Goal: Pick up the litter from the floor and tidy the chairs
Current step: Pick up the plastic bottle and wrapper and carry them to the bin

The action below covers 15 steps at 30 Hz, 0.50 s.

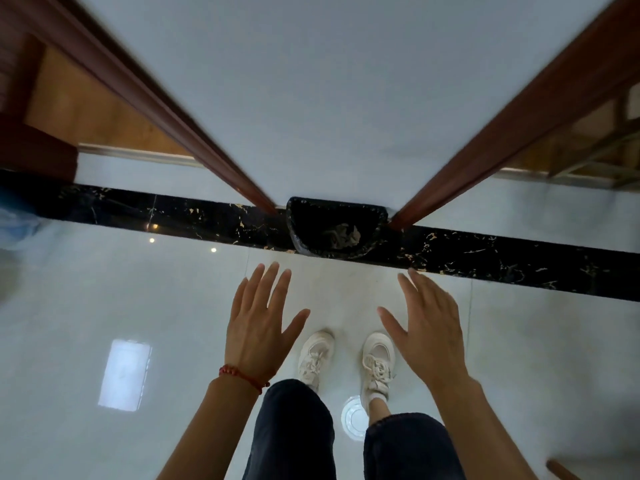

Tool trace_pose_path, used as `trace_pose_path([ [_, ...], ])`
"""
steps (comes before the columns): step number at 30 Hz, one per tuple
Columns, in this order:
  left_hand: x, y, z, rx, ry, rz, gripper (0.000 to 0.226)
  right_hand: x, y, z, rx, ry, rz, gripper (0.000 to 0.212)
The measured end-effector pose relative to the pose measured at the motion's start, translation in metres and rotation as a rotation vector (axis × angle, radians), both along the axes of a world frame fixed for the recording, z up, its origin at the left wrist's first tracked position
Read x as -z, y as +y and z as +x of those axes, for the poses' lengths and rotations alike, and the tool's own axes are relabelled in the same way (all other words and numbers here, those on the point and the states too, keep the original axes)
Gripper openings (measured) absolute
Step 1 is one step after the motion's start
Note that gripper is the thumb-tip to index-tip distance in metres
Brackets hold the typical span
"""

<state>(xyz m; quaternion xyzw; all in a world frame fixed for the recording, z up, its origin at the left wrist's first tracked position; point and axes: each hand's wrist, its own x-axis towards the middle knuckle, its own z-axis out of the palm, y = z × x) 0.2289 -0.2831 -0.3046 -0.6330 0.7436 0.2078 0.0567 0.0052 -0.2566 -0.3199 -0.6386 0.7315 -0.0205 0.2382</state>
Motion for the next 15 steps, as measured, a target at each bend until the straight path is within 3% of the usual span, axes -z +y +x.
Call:
trace_pose_path([
  [7,-0.053,-0.006,-0.019,0.167,0.060,-0.033,0.075,-0.054,0.046,-0.023,0.266,0.050,-0.089,0.074],
  [12,-0.089,-0.017,-0.033,0.397,0.092,-0.095,0.076,-0.083,0.092,-0.031,0.516,0.062,-0.070,0.056],
  [15,-0.111,-0.020,-0.045,0.522,0.100,-0.131,0.078,-0.106,0.126,-0.030,0.671,0.067,-0.076,0.056],
])
